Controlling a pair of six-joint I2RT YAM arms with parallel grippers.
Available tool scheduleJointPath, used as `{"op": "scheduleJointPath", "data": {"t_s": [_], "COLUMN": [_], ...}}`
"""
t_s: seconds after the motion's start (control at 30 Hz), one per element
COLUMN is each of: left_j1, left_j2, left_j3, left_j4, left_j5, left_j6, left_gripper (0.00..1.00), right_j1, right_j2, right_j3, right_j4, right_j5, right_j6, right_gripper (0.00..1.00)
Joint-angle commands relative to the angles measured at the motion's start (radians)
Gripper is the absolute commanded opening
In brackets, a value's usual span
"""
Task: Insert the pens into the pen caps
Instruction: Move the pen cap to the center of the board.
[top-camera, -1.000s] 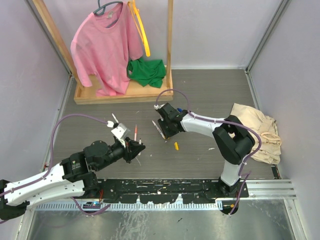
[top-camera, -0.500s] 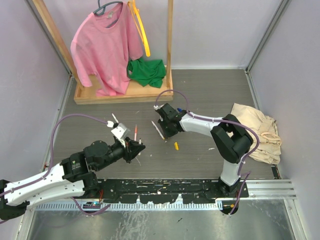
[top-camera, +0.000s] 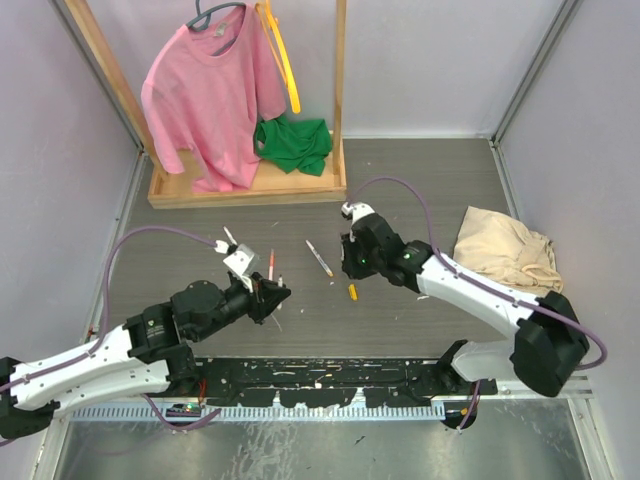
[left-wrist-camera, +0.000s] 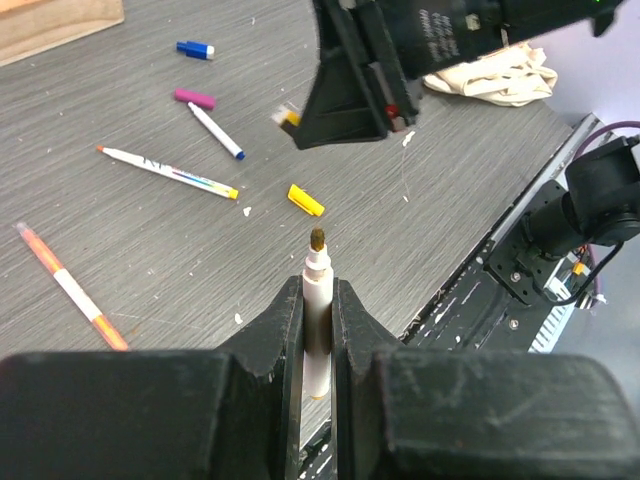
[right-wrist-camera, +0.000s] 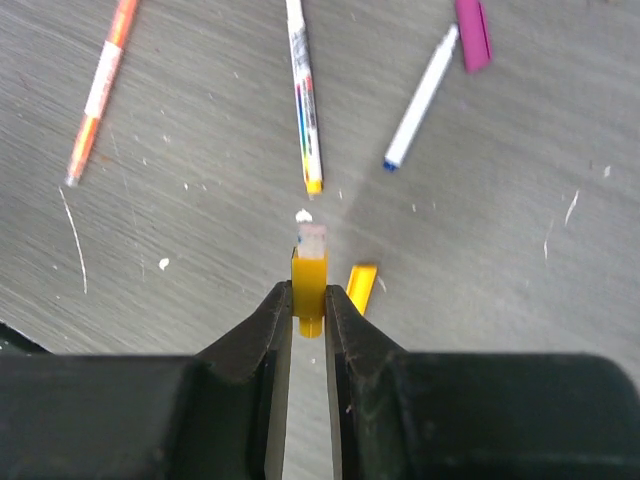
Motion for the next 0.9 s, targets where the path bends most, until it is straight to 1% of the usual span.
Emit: {"op": "scheduleJointPath", "data": {"t_s": [0.0, 0.1, 0.17, 0.3, 0.43, 0.63, 0.7, 0.87], "left_j1": [0.0, 0.0, 0.0, 0.0, 0.0, 0.0, 0.0, 0.0], "left_j2": [0.022, 0.043, 0.053, 0.064, 0.065, 0.057, 0.052, 0.042], "left_j3": [0.041, 0.05, 0.053, 0.056, 0.058, 0.055, 0.053, 0.051], "left_j4": [0.042, 0.039, 0.039, 0.04, 0.038, 0.033, 0.031, 0.024], "left_j5": [-0.033, -0.037, -0.04, -0.041, -0.043, -0.048, -0.052, -0.058], "left_j6": [-0.025, -0.029, -0.032, -0.037, -0.036, -0.036, -0.038, -0.038], "left_gripper": [0.0, 0.0, 0.0, 0.0, 0.0, 0.0, 0.0, 0.0], "right_j1": [0.06, 0.157, 0.214, 0.283, 0.299, 0.299, 0.299, 0.3], "right_j2": [-0.08, -0.099, -0.091, -0.033, 0.05, 0.116, 0.13, 0.163], "right_j3": [-0.099, -0.143, -0.171, -0.21, -0.201, -0.164, -0.152, -0.12], "right_j4": [-0.083, -0.124, -0.129, -0.106, -0.098, -0.108, -0.111, -0.122], "right_j5": [0.069, 0.124, 0.135, 0.129, 0.119, 0.115, 0.114, 0.125], "right_j6": [0.154, 0.241, 0.298, 0.377, 0.376, 0.343, 0.334, 0.314], "right_gripper": [0.06, 0.07, 0.08, 0.1, 0.17, 0.32, 0.35, 0.37]}}
